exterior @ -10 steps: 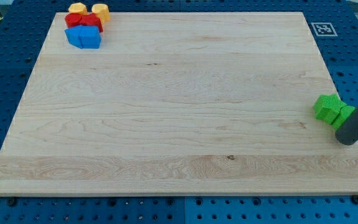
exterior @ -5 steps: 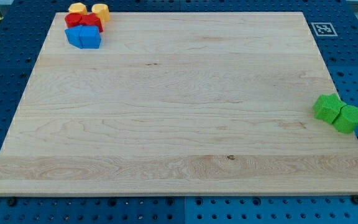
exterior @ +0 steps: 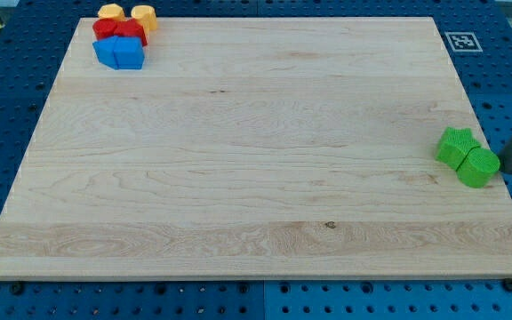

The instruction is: Move the green blocks to the right center of the board

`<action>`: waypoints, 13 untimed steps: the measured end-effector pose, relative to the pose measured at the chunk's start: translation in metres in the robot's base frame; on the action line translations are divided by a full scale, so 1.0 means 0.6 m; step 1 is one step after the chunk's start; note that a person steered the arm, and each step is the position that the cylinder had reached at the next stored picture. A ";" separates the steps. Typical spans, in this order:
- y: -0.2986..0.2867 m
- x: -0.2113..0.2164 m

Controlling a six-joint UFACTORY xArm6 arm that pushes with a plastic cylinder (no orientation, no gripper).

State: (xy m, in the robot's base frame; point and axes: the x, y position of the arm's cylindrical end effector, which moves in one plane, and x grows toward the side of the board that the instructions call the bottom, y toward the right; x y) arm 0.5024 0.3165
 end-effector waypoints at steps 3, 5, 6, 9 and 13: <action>-0.017 0.109; -0.043 0.065; -0.057 0.065; -0.085 0.028; -0.020 0.004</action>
State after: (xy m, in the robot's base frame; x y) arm 0.5050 0.3042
